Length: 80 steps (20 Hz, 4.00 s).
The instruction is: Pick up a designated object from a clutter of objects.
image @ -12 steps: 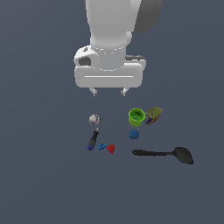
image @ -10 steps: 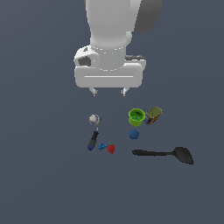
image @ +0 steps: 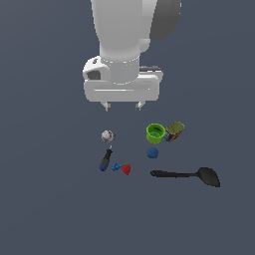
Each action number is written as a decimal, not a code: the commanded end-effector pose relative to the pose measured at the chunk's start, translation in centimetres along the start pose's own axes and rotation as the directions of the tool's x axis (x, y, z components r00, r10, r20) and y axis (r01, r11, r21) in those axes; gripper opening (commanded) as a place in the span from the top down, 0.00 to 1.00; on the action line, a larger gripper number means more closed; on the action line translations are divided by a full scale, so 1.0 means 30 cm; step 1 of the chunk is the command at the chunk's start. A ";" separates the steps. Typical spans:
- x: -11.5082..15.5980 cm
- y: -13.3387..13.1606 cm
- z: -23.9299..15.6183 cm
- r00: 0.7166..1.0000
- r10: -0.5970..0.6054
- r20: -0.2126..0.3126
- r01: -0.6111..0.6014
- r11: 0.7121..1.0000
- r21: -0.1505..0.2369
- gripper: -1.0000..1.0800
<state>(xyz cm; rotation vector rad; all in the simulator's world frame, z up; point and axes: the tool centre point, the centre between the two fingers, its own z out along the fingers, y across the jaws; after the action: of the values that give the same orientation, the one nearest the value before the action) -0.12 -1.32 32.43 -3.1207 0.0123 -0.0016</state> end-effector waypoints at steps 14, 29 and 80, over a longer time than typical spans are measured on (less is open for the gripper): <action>0.069 -0.007 0.120 0.997 0.080 0.002 -0.080 0.997 0.007 0.04; 0.233 -0.016 0.587 0.934 0.356 0.001 -0.356 0.934 -0.002 0.04; 0.280 0.017 0.948 0.872 0.488 -0.024 -0.489 0.872 -0.013 1.00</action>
<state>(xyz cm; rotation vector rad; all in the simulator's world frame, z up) 8.26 -1.16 3.61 -3.0348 0.8044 -0.0222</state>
